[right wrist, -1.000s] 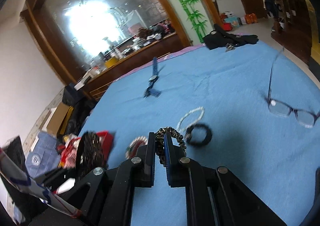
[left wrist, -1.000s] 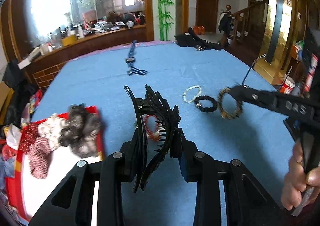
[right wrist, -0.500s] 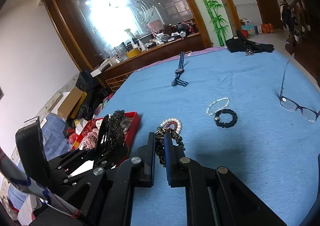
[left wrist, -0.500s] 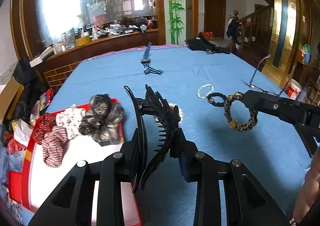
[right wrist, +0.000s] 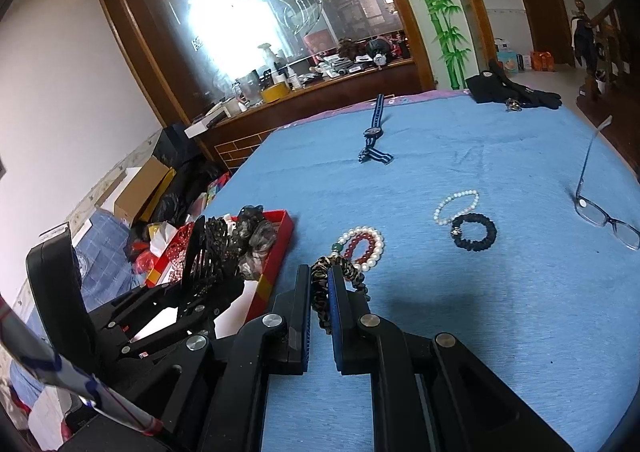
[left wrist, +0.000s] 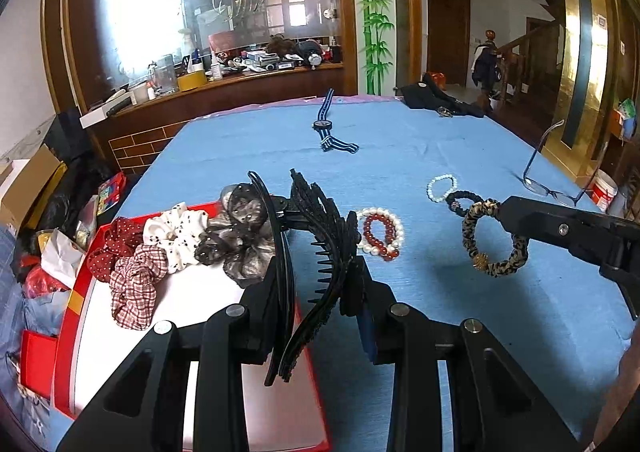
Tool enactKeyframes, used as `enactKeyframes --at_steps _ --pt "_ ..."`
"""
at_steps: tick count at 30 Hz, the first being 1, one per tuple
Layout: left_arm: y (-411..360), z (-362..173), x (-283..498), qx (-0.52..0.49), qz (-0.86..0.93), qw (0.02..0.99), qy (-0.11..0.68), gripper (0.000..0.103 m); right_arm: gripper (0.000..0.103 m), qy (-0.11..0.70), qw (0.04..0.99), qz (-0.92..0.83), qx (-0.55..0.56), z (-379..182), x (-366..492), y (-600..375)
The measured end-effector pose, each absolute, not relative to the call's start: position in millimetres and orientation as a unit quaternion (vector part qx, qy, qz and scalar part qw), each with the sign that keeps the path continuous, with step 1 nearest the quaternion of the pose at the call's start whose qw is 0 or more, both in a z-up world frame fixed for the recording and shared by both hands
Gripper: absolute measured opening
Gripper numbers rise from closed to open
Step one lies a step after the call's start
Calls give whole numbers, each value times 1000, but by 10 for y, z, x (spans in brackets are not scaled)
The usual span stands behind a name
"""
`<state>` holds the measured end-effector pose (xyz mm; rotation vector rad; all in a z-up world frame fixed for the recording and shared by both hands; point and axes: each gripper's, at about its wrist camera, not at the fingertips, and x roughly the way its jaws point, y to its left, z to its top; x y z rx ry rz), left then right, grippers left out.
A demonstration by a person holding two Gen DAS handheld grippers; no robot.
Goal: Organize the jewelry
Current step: 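Carry the claw clip and leopard bracelet over the white tray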
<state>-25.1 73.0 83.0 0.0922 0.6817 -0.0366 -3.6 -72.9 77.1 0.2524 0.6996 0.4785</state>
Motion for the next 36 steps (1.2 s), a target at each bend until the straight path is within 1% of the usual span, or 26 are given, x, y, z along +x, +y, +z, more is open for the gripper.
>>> enactKeyframes --at_steps 18,36 --pt "1207 786 -316 20 16 943 333 32 10 354 892 266 90 796 33 -169" --pt "1840 762 -424 -17 61 940 334 32 10 371 875 307 57 751 112 464"
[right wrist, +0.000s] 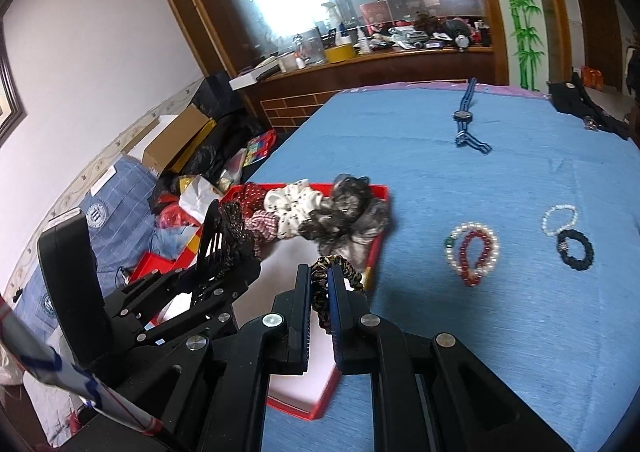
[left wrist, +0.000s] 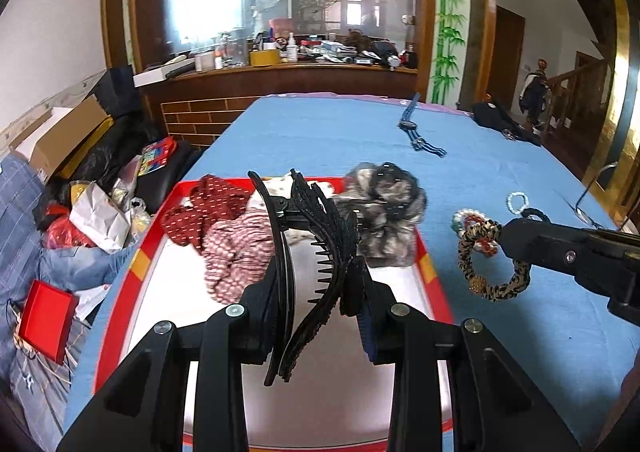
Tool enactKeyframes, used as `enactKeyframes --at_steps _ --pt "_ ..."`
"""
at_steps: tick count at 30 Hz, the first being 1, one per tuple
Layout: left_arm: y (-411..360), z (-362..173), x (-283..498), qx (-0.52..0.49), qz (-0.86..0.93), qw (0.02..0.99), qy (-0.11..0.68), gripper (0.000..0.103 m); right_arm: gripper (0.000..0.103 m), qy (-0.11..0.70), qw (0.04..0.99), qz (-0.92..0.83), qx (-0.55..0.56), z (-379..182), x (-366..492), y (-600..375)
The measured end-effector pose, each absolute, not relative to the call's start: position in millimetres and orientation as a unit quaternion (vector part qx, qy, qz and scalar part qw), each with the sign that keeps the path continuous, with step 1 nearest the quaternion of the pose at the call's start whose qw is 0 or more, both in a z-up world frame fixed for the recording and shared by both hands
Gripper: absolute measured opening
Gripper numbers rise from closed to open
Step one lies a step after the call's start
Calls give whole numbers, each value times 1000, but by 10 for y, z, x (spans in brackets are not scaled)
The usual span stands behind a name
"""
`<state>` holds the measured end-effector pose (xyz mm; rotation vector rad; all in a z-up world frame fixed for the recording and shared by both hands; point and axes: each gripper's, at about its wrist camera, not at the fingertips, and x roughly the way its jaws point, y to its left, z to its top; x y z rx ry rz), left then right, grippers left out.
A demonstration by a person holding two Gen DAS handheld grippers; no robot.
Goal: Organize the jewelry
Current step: 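Carry the claw clip and leopard bracelet over the white tray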
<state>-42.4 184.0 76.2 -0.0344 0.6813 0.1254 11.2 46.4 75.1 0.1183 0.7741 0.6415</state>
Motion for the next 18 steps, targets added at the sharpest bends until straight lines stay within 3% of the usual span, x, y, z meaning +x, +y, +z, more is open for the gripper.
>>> enactKeyframes --at_steps 18 --pt "2715 658 -537 -66 134 927 344 32 10 391 856 335 40 672 308 1008"
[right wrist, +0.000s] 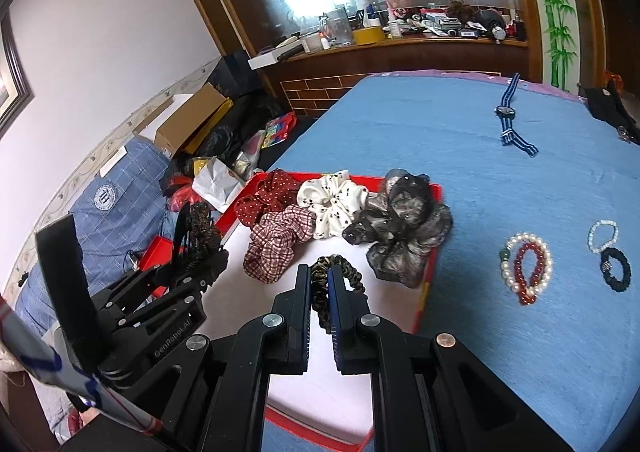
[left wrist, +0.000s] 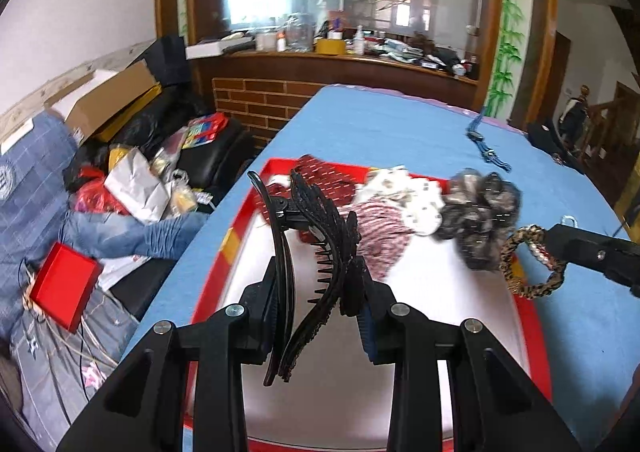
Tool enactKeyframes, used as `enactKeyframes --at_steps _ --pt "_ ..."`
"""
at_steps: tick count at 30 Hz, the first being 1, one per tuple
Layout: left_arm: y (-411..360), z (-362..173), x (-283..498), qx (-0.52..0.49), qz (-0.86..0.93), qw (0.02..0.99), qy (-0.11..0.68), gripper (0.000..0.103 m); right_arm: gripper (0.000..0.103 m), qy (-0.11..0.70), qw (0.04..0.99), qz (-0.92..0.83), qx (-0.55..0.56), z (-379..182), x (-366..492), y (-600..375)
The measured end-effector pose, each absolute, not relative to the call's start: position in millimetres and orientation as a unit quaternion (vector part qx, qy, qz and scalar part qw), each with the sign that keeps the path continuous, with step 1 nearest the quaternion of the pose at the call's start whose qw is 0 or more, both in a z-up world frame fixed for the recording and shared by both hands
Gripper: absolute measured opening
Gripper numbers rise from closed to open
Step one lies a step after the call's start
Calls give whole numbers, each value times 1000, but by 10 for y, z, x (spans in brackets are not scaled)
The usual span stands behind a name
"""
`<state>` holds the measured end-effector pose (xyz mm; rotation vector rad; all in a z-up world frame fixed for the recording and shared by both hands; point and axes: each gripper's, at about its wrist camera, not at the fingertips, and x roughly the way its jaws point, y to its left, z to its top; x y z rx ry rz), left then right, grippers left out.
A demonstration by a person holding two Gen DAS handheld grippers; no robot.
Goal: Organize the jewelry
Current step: 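Carry the claw clip and leopard bracelet over the white tray, then open both tools to drop the clip and bracelet into the tray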
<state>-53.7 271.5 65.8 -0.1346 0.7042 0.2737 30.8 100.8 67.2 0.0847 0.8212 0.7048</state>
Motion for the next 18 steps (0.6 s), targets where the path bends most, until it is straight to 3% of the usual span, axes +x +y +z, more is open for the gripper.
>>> enactKeyframes --at_steps 18 --pt "3092 401 -252 -98 127 908 388 32 10 423 853 305 5 376 783 1604"
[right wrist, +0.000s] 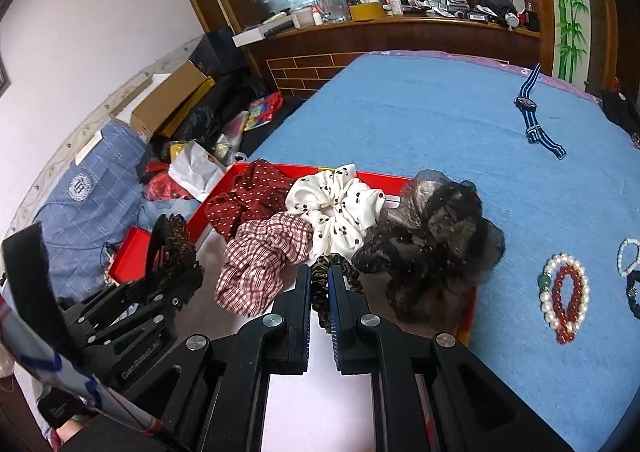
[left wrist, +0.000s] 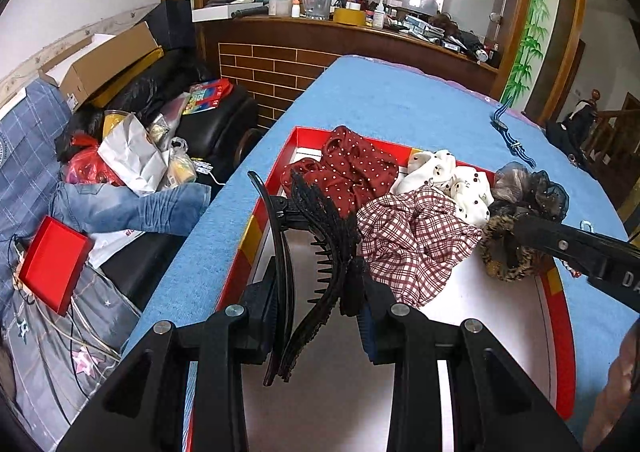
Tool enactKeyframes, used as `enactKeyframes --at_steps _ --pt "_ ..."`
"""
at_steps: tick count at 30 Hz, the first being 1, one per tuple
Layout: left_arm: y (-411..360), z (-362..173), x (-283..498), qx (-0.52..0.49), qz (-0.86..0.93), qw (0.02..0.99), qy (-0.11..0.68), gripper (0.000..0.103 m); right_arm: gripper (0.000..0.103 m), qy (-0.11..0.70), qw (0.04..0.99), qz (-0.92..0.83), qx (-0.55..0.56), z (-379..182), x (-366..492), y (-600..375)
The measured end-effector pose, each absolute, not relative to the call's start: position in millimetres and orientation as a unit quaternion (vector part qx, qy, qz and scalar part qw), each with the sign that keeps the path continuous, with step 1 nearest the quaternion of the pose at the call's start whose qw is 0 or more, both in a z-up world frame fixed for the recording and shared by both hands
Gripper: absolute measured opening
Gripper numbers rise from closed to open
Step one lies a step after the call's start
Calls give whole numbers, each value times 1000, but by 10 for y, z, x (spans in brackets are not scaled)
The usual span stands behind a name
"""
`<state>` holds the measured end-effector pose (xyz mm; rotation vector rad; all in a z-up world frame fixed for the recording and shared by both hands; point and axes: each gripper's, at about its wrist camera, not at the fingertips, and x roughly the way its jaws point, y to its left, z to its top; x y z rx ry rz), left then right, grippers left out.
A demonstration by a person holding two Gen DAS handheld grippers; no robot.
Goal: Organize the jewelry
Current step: 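Open both tools to drop the clip and bracelet into the tray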
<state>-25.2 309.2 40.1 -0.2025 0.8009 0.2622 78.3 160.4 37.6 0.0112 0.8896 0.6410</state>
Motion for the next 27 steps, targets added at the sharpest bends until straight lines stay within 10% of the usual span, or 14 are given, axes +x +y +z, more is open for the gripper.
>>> enactKeyframes --at_steps 27 --pt "3124 445 -255 -107 114 909 385 45 23 445 837 316 30 284 920 1710"
